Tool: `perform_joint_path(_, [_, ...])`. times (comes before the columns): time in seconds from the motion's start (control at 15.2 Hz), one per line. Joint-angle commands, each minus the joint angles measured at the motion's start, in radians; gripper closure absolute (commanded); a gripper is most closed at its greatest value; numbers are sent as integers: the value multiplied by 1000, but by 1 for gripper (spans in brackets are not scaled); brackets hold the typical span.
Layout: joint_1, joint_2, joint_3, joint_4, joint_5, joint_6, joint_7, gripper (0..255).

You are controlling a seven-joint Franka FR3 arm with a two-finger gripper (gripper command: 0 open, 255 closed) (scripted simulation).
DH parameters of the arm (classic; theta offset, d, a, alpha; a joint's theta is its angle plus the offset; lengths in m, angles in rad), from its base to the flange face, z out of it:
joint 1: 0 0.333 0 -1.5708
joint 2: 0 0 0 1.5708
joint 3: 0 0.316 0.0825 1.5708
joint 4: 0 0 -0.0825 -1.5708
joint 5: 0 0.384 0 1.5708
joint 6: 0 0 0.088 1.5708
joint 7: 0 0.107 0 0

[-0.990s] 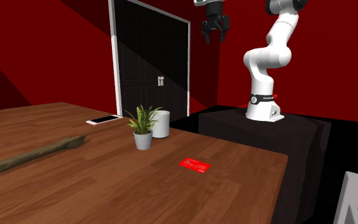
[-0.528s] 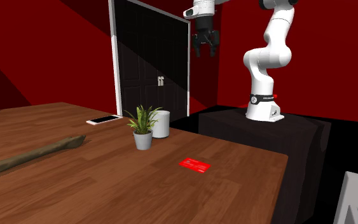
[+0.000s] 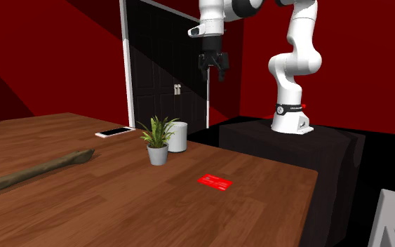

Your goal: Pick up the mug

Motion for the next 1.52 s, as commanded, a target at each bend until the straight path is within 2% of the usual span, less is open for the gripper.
perform_joint_path(0.0, [4,82,3,29,0,59,3,0])
perform_joint_path(0.46, [16,341,14,163,-5,203,10,0])
perform_joint_path(0.92, [28,605,23,362,-15,287,17,0])
perform_joint_path(1.45, [28,684,21,362,-20,367,24,0])
